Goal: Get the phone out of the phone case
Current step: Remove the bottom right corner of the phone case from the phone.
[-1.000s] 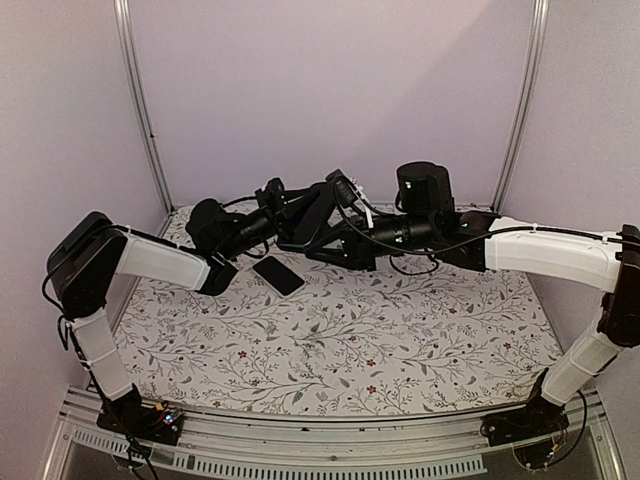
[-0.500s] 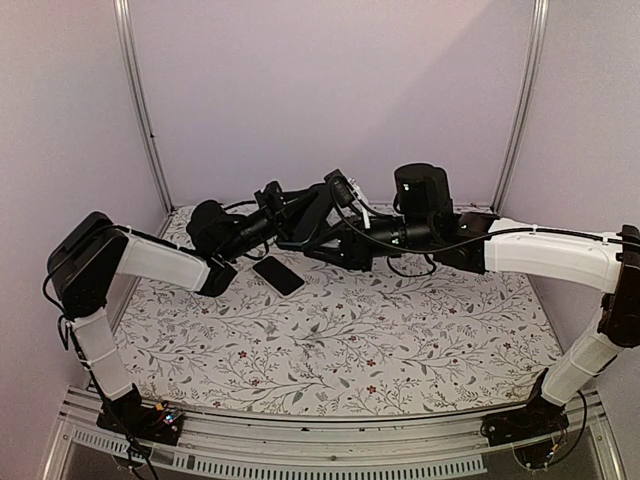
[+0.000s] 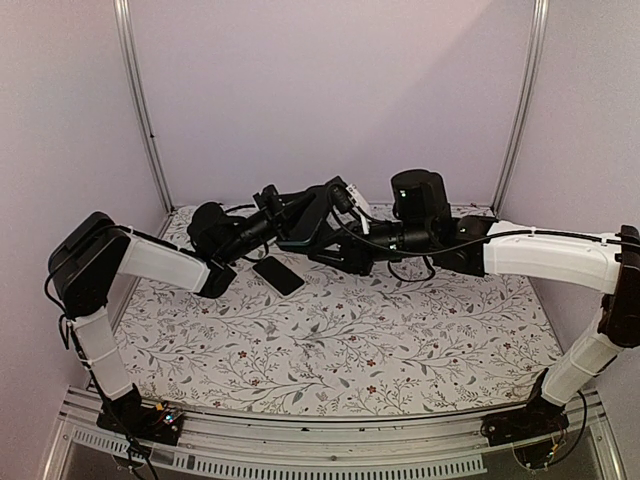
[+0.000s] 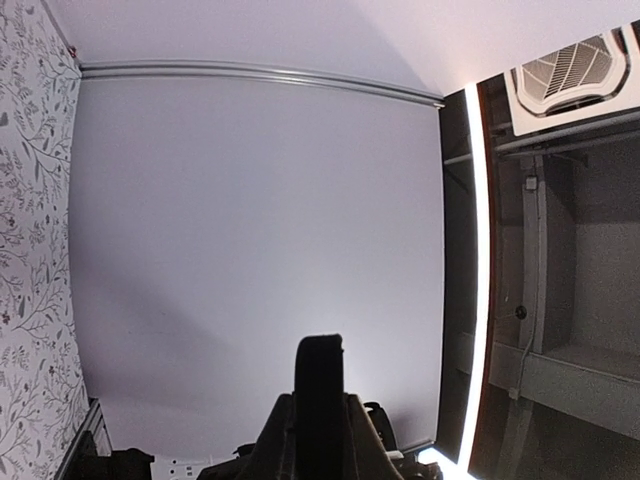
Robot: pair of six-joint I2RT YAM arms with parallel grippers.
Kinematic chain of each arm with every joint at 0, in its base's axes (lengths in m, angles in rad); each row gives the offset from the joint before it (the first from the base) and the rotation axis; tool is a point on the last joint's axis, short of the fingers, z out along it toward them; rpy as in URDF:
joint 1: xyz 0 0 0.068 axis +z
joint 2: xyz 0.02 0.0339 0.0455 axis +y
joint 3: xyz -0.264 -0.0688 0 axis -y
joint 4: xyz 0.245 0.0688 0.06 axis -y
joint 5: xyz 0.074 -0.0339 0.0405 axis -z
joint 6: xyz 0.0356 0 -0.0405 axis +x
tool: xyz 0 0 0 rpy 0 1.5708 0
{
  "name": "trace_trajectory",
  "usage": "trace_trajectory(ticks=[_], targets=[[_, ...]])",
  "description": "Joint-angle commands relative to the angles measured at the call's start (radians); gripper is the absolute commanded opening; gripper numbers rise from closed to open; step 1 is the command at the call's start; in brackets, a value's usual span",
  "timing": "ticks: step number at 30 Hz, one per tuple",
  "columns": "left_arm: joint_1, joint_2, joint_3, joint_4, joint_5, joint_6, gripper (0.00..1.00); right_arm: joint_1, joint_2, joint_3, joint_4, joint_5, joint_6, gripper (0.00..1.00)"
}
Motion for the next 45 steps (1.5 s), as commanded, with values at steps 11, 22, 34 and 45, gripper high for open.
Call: trace_trajectory(ticks=[11,22,34,45], targets=[[-0.094,-0.037,-0.058,0.078,0.145,0.039,0.00,-0.104,0.040,0.016,0.095,0.295,0.237,0.00],[-0.087,-0.060,-0.037,0.027,0.145,0.135,0.00,-0.132,0.056,0.008,0.130,0.156,0.482,0.00],[-0.088,-0.097,-0.037,-0.077,0.129,0.229,0.00,-0.140,0.023,-0.087,0.391,0.087,0.580,0.13],[-0.102,-0.106,-0.067,-0.078,0.079,0.231,0.00,-0.149,0.027,-0.087,0.497,0.041,0.598,0.29]])
